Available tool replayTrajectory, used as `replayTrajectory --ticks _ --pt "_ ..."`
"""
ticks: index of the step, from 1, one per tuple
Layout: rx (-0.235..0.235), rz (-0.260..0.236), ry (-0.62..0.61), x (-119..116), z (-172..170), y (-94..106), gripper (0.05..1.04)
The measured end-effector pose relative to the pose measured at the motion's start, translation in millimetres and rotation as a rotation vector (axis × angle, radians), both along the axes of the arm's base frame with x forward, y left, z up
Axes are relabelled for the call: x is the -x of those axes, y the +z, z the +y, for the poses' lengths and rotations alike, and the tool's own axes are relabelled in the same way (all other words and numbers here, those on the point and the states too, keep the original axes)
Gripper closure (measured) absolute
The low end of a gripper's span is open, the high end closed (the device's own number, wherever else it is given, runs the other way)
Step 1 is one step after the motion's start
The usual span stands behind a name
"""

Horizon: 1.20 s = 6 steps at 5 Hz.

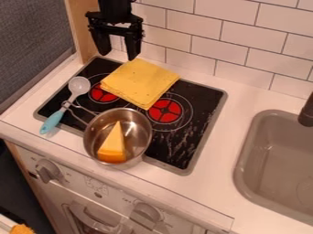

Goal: Move the cheese in the top right of the burner

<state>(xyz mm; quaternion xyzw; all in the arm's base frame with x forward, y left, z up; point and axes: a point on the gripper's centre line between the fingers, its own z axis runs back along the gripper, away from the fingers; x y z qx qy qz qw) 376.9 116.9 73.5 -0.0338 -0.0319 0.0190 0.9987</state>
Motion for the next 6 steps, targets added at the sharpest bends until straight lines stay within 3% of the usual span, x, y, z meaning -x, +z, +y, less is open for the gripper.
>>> replayTrajectory --ticks 1,2,3,5,6 --pt "0.018 0.039 -0.001 4 -2 -15.6 0.083" --pt "0.057 0.072 -0.016 23 -12 -27.9 0.083" --pt "0.059 0.071 0.001 38 -1 -34.1 0.083" --pt "-0.032 0.012 -0.098 112 -16 -8.3 0.083" --pt "-0.037 -0.060 -0.171 137 -43 -6.5 0.083"
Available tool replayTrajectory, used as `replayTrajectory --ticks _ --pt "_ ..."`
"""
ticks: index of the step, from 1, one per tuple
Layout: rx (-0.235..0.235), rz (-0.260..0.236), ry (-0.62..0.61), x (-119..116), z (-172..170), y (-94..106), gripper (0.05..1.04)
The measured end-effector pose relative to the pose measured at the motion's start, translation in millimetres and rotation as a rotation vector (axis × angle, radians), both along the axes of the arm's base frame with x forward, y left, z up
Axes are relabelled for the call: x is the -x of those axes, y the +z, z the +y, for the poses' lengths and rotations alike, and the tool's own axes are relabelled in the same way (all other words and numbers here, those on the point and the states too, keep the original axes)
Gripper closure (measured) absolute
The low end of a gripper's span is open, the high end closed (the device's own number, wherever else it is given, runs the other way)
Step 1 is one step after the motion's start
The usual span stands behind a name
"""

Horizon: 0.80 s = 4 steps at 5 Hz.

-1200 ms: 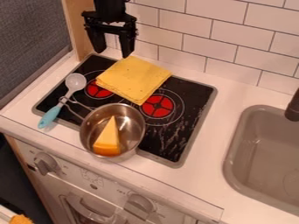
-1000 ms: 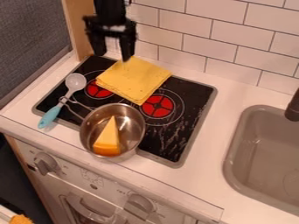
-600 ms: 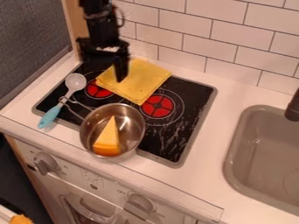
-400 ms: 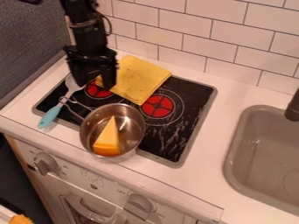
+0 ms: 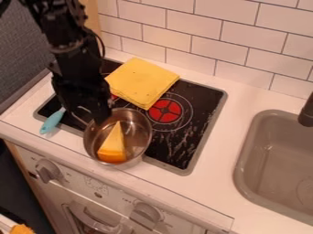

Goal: Move the cheese in the top right of the burner

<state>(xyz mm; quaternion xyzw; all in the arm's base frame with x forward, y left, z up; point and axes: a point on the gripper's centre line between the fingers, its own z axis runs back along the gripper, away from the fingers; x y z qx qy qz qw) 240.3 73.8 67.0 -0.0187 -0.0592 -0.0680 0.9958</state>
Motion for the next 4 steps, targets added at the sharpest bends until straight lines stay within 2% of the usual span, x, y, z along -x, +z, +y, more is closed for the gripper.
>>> replayTrajectory --ticks 1,2,3,4 --pt "0.000 0.015 -0.070 9 -27 -16.2 0.083" --pt "0.012 -0.015 -0.120 5 -46 -23.5 0.083" --pt "0.025 -0.058 -0.120 -3 -55 -22.4 0.083" --pt "0.007 -0.039 -0.078 -10 -52 -31.1 0.083"
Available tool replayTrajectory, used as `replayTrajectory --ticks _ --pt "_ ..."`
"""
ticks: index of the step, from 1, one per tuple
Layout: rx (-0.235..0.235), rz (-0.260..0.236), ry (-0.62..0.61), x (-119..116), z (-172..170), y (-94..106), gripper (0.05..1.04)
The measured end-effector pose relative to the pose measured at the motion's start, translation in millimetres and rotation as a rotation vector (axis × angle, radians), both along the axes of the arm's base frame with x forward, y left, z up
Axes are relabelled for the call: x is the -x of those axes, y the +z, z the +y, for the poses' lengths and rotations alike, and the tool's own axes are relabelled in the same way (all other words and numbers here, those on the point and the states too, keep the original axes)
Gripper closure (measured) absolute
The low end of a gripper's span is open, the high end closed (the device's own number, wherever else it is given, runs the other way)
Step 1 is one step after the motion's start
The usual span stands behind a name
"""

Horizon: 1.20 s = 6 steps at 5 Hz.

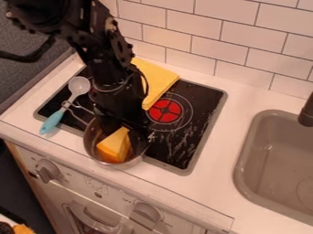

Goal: Move the cheese in the top right of the burner

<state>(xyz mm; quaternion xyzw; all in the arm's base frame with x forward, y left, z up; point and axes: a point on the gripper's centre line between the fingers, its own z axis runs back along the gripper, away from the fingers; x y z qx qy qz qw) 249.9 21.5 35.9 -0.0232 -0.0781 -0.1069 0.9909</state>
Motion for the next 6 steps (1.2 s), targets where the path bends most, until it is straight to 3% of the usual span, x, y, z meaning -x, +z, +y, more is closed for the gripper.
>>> replayTrajectory --ticks 2,4,5,6 --pt "-0.051 0.058 0.090 -18 24 -12.5 0.138" --pt "-0.054 0.102 0.053 -20 24 -18.9 0.728" --pt "-0.039 0.092 0.005 -18 14 -5.2 0.909" --pt "-0.011 0.062 0.003 -28 11 23.0 0.923"
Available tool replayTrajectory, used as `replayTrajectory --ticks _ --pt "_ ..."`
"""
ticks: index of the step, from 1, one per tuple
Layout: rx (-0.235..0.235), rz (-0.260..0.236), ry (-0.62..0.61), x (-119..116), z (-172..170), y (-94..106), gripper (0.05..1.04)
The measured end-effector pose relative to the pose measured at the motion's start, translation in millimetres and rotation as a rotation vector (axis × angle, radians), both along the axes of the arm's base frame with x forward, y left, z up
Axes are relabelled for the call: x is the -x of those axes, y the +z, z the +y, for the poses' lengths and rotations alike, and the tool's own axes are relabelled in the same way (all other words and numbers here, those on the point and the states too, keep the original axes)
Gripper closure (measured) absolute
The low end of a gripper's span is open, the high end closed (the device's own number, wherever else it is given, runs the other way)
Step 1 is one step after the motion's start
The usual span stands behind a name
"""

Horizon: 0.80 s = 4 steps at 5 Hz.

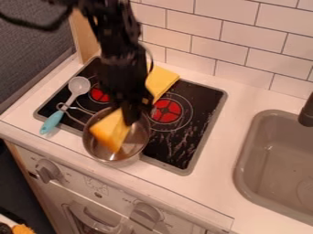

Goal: Move the cheese in the top right of the burner

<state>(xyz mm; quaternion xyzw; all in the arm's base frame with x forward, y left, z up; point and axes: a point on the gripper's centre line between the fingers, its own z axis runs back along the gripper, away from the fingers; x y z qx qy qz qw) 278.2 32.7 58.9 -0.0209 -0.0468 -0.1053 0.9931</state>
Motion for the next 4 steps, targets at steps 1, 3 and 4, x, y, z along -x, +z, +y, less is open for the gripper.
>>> replayTrajectory --ticks 1,3,4 --pt "0.023 -0.054 0.044 -47 -4 29.6 0.923" --pt "0.028 0.015 0.053 -133 -47 6.6 0.923" --pt "-0.020 0.059 0.034 -141 -58 -18.6 0.923"
